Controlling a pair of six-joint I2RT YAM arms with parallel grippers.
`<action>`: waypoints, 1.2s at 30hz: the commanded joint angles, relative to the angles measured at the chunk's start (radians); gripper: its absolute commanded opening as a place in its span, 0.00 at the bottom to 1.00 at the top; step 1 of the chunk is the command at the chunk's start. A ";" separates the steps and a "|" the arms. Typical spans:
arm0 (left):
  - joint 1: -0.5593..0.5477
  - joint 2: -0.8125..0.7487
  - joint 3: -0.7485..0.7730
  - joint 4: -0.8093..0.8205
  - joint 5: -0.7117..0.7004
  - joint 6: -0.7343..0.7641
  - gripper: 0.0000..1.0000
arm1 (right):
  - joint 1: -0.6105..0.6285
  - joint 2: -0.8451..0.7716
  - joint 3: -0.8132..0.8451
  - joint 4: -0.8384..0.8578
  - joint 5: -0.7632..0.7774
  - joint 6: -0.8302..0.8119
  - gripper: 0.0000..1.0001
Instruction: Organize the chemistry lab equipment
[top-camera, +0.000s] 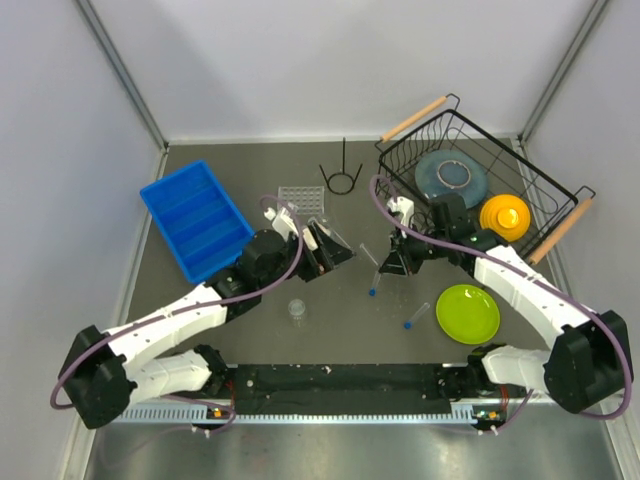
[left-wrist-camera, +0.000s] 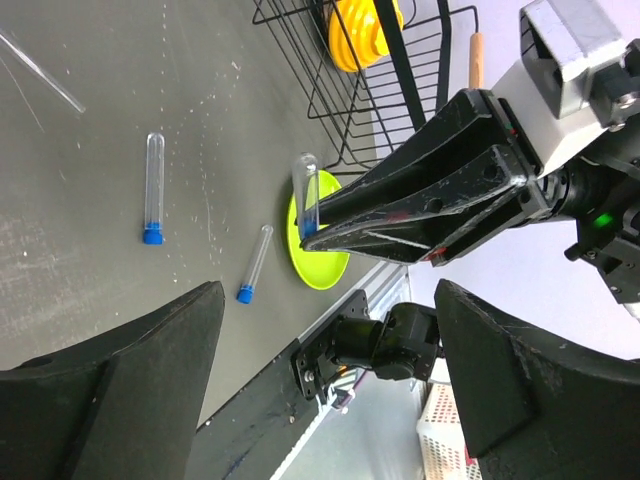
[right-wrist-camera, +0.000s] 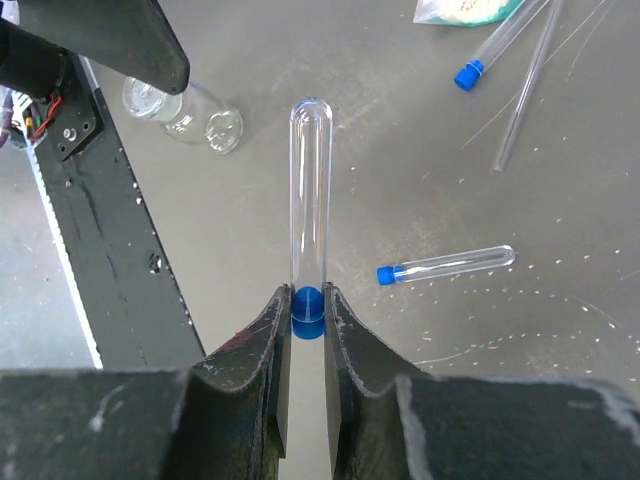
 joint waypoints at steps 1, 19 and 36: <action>0.002 -0.001 0.094 -0.097 -0.049 0.082 0.91 | -0.005 -0.003 0.035 0.014 0.043 0.003 0.11; 0.002 -0.199 0.128 -0.643 -0.382 0.442 0.92 | -0.005 0.270 -0.051 0.002 0.554 -0.116 0.13; 0.005 -0.116 0.163 -0.763 -0.476 0.531 0.95 | -0.005 0.291 -0.045 -0.020 0.505 -0.142 0.24</action>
